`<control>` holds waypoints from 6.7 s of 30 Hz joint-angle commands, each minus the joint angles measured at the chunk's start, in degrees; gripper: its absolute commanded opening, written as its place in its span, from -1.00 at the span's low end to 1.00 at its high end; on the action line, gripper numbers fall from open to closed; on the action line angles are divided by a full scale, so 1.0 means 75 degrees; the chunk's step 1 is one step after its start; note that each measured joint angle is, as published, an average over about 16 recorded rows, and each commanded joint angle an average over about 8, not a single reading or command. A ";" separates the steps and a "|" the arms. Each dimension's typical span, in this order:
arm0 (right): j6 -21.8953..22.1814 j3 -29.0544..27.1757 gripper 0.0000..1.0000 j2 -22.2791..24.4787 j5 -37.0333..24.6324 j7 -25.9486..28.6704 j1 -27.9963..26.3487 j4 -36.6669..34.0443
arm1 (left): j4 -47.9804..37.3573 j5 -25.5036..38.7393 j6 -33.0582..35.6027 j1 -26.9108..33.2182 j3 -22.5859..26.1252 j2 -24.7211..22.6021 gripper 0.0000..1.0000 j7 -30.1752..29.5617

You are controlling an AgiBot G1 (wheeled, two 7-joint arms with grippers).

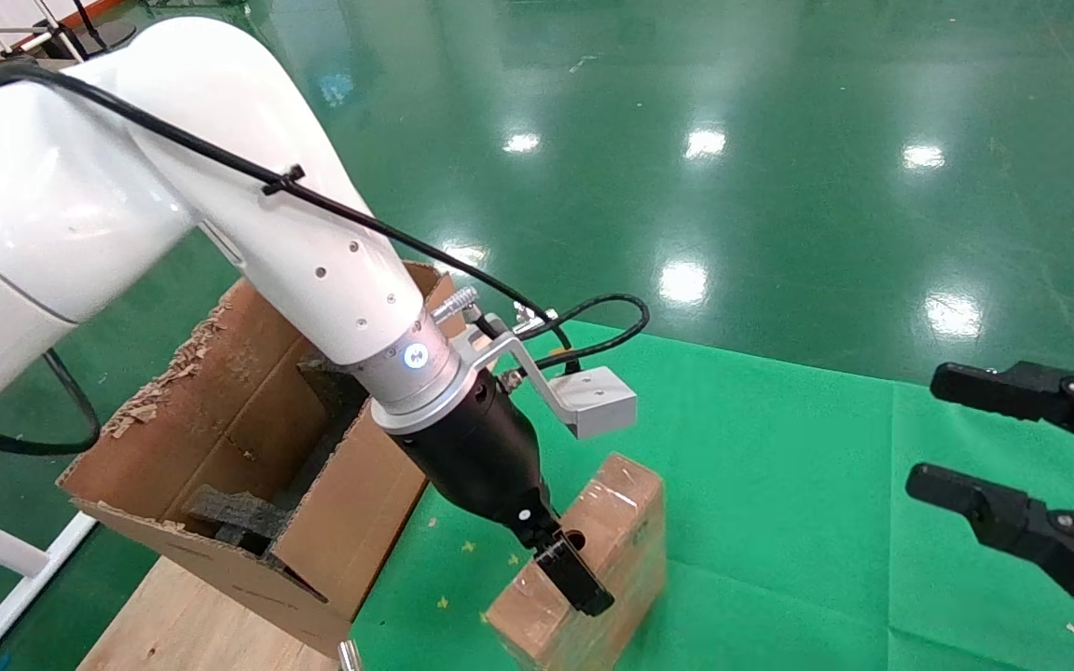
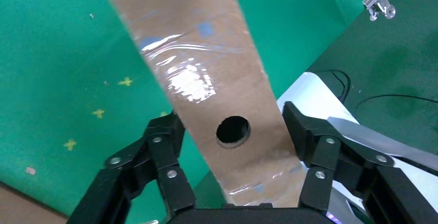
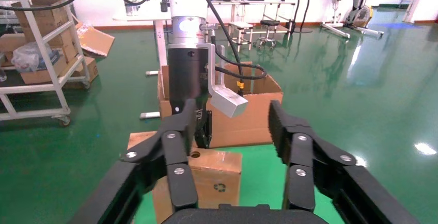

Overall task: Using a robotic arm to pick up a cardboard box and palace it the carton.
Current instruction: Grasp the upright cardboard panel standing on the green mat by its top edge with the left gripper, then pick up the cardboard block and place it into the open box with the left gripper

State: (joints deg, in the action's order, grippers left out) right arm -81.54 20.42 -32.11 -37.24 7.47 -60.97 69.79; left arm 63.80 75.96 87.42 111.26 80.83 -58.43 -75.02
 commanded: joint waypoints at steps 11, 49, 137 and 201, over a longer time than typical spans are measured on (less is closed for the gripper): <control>0.0000 0.0000 1.00 0.0000 0.0000 0.0000 0.0000 0.0000 | -0.0008 0.0003 0.0014 0.0008 -0.0006 0.0015 -1.00 -0.0007; 0.0000 0.0000 1.00 0.0000 0.0000 0.0000 0.0000 0.0000 | -0.6835 0.1801 -0.0499 0.3880 -0.0394 0.1112 -1.00 0.3724; 0.0000 0.0001 1.00 0.0000 0.0000 0.0000 0.0000 0.0000 | -0.8547 0.1217 -0.3749 -0.0930 -0.0822 0.1833 -1.00 0.4738; 0.0002 0.0000 1.00 0.0002 0.0002 -0.0001 0.0002 -0.0002 | -0.8562 0.0727 -0.4064 -0.0962 -0.1151 0.1665 1.00 0.4257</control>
State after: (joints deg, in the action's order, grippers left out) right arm -81.53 20.42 -32.09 -37.23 7.46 -60.96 69.77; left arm -0.06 80.61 57.68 104.61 71.64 -45.68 -43.09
